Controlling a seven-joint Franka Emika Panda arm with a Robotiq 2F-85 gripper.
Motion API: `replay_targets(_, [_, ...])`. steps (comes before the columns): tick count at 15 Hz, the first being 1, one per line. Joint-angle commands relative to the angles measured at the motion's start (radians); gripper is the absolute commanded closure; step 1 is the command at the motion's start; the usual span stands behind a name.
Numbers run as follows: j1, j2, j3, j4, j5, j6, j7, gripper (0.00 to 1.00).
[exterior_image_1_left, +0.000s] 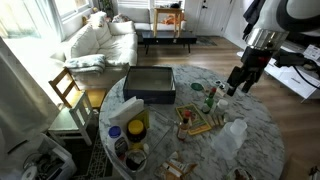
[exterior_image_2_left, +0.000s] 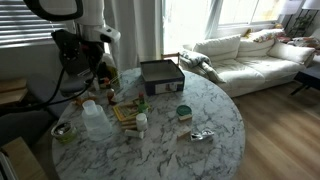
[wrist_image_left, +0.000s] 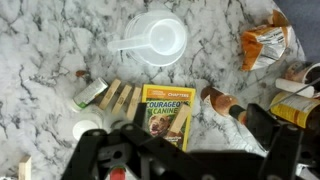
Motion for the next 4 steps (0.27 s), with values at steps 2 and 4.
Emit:
replay_targets(2, [0.010,-0.009,-0.006,0.001,-0.012,-0.002,-0.022,0.00])
replay_targets(4, [0.011,-0.012,-0.006,0.001,-0.014,-0.002,-0.030,0.00])
